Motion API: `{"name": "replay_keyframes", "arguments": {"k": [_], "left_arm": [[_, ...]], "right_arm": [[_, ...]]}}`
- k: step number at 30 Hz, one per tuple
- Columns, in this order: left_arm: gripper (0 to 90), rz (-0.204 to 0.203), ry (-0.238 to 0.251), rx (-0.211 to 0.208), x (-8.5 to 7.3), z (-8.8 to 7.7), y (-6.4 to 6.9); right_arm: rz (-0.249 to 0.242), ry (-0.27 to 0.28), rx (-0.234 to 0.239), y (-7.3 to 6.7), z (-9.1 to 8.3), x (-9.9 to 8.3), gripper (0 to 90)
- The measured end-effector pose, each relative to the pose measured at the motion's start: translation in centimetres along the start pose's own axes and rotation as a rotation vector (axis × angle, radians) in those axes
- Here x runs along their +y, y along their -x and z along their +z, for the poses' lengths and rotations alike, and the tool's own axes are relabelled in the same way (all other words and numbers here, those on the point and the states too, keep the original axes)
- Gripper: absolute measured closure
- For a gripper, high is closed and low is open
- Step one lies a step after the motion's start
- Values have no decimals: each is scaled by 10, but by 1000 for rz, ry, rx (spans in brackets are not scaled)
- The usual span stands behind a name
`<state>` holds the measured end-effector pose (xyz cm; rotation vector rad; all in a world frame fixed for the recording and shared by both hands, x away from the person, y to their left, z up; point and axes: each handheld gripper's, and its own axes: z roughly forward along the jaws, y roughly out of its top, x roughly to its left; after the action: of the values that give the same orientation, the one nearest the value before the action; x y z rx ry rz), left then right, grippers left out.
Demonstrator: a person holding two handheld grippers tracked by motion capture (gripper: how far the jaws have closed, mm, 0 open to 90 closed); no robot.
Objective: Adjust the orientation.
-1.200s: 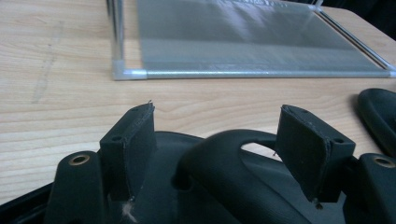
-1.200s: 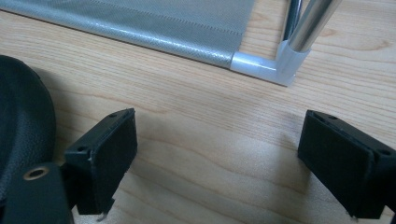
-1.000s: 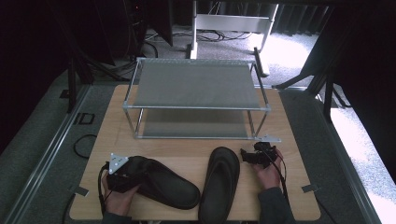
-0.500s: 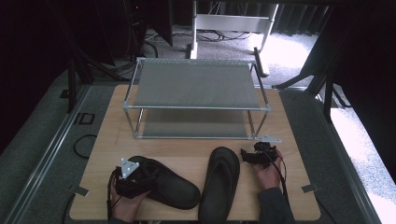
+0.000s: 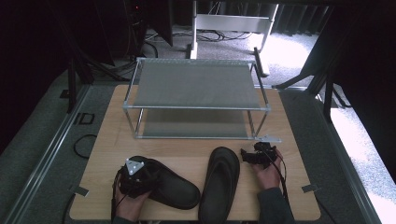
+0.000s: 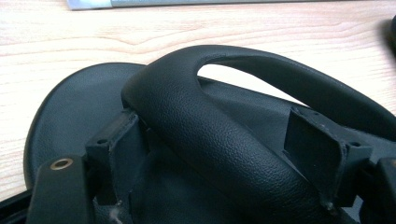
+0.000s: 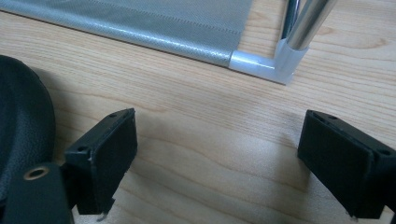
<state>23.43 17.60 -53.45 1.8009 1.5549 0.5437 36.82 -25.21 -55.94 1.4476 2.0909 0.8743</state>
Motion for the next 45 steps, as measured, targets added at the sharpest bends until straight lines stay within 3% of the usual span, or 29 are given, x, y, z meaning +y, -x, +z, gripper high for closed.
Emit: {"name": "replay_keyframes", "arguments": {"k": [5, 6, 9, 16, 18, 20, 28, 33, 36, 40, 45], "left_arm": [[357, 12, 28, -2, 6, -3, -1], [441, 21, 33, 0, 8, -3, -1], [482, 64, 42, -5, 15, -1, 1], [577, 119, 53, -44, 34, 13, 13], [601, 154, 66, -67, 47, 24, 21], [629, 189, 71, -60, 55, 33, 28], [671, 246, 122, -89, 86, 67, 48], [675, 254, 164, -98, 103, 87, 54], [676, 283, 190, -73, 109, 99, 57], [677, 305, 212, -81, 119, 112, 58], [685, 349, 206, -58, 119, 126, 61]], "right_arm": [[1, 0, -1, 0, 0, 0, 118], [2, 0, -2, 0, 0, 0, 118], [2, 0, -2, 0, 0, 0, 118], [2, 0, -3, 0, 0, 0, 118], [2, 0, -2, 0, 0, 0, 118], [2, 0, -2, 0, 0, 0, 118], [2, 0, -2, 0, 0, 0, 118], [2, 0, -2, 0, 0, 0, 118], [2, 0, -2, 0, 0, 0, 118], [4, 0, -2, 0, 0, 0, 118], [4, 0, -2, 0, 0, 0, 118]]}}
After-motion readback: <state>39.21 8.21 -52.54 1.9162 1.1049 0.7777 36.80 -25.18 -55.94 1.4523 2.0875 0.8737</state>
